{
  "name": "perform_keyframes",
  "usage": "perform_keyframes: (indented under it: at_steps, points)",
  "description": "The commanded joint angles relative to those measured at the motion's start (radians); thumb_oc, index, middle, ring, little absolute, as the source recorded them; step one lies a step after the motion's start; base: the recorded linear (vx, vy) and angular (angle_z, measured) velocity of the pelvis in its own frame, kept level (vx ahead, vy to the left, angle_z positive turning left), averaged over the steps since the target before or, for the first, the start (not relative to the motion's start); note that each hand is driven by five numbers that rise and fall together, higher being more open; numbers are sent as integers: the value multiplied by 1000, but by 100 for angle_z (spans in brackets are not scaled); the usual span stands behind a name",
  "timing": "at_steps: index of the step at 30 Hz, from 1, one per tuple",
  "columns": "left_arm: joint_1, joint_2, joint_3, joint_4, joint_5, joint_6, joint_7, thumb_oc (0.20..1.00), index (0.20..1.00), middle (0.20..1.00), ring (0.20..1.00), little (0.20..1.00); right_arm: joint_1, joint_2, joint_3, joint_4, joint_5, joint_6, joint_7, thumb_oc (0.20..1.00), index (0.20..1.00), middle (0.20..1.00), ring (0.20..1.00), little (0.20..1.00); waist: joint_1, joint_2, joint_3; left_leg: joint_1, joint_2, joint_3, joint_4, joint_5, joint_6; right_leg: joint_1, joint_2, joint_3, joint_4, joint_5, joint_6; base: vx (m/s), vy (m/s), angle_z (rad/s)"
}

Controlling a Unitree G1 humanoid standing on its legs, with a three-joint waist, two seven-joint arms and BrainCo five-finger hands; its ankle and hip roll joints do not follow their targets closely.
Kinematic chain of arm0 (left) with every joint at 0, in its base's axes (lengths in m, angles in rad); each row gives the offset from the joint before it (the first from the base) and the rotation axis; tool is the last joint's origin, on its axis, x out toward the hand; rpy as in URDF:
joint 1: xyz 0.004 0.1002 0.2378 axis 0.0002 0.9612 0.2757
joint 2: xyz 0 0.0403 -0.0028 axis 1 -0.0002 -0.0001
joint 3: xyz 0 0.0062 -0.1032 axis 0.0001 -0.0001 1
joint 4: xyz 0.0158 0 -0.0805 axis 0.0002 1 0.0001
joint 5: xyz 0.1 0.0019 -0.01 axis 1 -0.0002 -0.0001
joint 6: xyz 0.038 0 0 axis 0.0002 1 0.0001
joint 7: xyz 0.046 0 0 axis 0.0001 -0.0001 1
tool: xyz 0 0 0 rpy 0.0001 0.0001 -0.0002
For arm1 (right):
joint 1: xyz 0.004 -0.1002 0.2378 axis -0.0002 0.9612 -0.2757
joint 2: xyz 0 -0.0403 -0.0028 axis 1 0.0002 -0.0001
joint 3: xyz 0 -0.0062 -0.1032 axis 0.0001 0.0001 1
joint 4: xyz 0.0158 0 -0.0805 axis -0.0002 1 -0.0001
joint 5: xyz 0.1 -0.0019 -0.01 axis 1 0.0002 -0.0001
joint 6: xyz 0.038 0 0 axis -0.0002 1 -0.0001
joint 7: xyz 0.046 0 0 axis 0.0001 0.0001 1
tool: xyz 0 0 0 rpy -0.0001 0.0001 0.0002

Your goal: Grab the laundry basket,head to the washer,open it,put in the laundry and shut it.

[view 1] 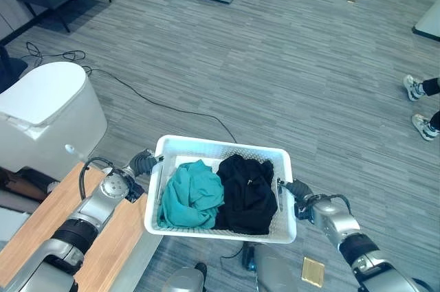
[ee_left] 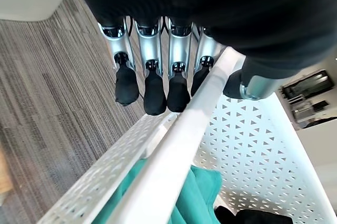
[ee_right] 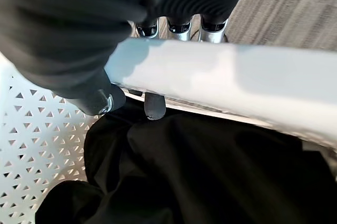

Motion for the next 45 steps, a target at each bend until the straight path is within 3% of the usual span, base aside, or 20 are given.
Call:
perform_keyframes:
  at_steps: [1,4,7,8,9,13,14,17,18,19,21,23,27,30,31,32,35,38,42,45]
  points:
    - [-49,115,165,119,36,11,84,200,200,200,200,200,-10,-156,-94,-26,53,-62,25,200,200,200,200,200,1,33,-44,52,1,-33,-19,-6,-51,77,-10,-104,-91,126,62,543,-126,47]
    - [-53,114,160,121,42,11,80,200,200,200,200,200,12,-154,-105,-36,59,-60,35,200,200,200,200,200,-14,28,-92,105,28,-47,0,-5,-75,137,-14,-134,-66,169,44,605,-200,45]
    - [-23,110,178,125,30,10,77,200,200,200,200,200,43,-171,-113,-73,71,-53,43,200,200,200,200,200,-34,51,-126,96,81,-11,118,64,-118,171,-1,-176,3,144,16,430,-172,46]
    - [-32,109,167,105,24,16,78,200,200,200,200,200,68,-185,-132,-86,98,-53,23,200,200,200,200,200,-45,42,-123,-18,157,89,372,199,-128,223,-10,-204,18,100,-26,395,-401,23]
    - [-15,106,194,69,19,17,82,200,200,200,200,200,73,-187,-133,-88,110,-61,15,200,200,200,200,200,-19,29,-102,-126,213,149,647,274,-125,307,23,-217,-11,56,-77,394,-402,57]
    - [-47,107,184,50,15,21,96,200,200,200,200,200,89,-208,-146,-91,112,-68,-14,200,200,200,200,200,19,5,-72,-265,262,177,791,276,-102,395,70,-192,-41,1,-116,308,-268,10]
    - [-64,101,170,52,16,23,97,200,200,200,200,200,95,-213,-155,-94,117,-73,-24,200,200,200,200,200,26,0,-62,-311,289,189,746,237,-112,435,77,-197,-53,-25,-107,295,-140,8]
    - [-121,90,139,57,12,20,105,200,200,200,200,200,102,-219,-160,-131,116,-77,-29,200,200,200,200,200,59,-15,-43,-393,239,234,476,198,-109,477,58,-211,-54,-51,-92,352,57,16]
    - [-144,95,121,71,11,15,109,200,200,200,200,200,105,-215,-159,-146,120,-91,-26,200,200,200,200,200,78,-15,-43,-391,224,220,204,232,-133,507,54,-212,-52,-72,-76,343,120,-16]
    - [-145,95,120,72,11,14,109,200,200,200,200,200,106,-215,-159,-146,120,-91,-26,200,200,200,200,200,79,-18,-40,-382,221,223,193,238,-133,510,51,-211,-52,-72,-75,435,136,-20]
    - [-164,108,105,87,-4,10,112,200,200,200,200,200,91,-213,-147,-147,120,-102,-29,200,200,200,200,200,100,-1,-38,-386,229,168,-50,312,-159,554,66,-203,-43,-115,-75,378,109,-22]
    - [-184,114,80,111,-19,9,114,200,200,200,200,200,67,-198,-134,-139,125,-118,-38,200,200,200,200,200,116,-1,-31,-432,222,130,-169,344,-179,601,72,-197,-28,-160,-70,490,141,-39]
    - [-168,121,88,113,-27,0,109,200,200,200,200,200,54,-181,-127,-136,119,-117,-34,200,200,200,200,200,127,8,-60,-437,242,187,-116,368,-176,653,49,-185,-3,-204,-38,463,221,-31]
    - [-164,142,87,113,-32,-4,111,200,200,200,200,200,49,-154,-127,-150,118,-119,-32,200,200,200,200,200,152,-8,-82,-450,203,170,-5,357,-151,651,-17,-145,97,-197,-14,581,350,-20]
    - [-164,162,81,109,-25,0,113,200,200,200,200,200,56,-133,-132,-151,115,-116,-31,200,200,200,200,200,157,-27,-91,-428,167,182,27,322,-117,616,-67,-140,225,-108,10,490,301,-29]
    - [-164,162,81,109,-25,0,113,200,200,200,200,200,56,-133,-132,-151,114,-116,-31,200,200,200,200,200,158,-26,-93,-430,168,182,26,324,-117,613,-65,-140,225,-106,10,437,307,-38]
    - [-173,180,72,102,-10,5,119,200,200,200,200,200,46,-105,-141,-125,93,-115,-36,200,200,200,200,200,132,-16,-81,-337,124,221,24,231,-43,461,-175,-161,536,138,43,375,340,-5]
    - [-182,184,75,85,-8,7,121,200,200,200,200,200,45,-104,-151,-122,88,-107,-35,200,200,200,200,200,119,-4,-66,-284,121,235,15,197,-33,399,-230,-227,544,112,35,317,188,24]
    - [-188,177,76,78,-1,4,124,200,200,200,200,200,55,-106,-171,-113,94,-111,-34,200,200,200,200,200,85,12,-54,-209,112,226,-15,160,-36,329,-168,-281,421,2,15,267,40,25]
    - [-201,177,88,87,8,4,121,200,200,200,200,200,63,-121,-183,-120,108,-116,-35,200,200,200,200,200,46,-2,-37,-115,77,207,-24,94,-55,244,-58,-258,97,13,28,544,-51,51]
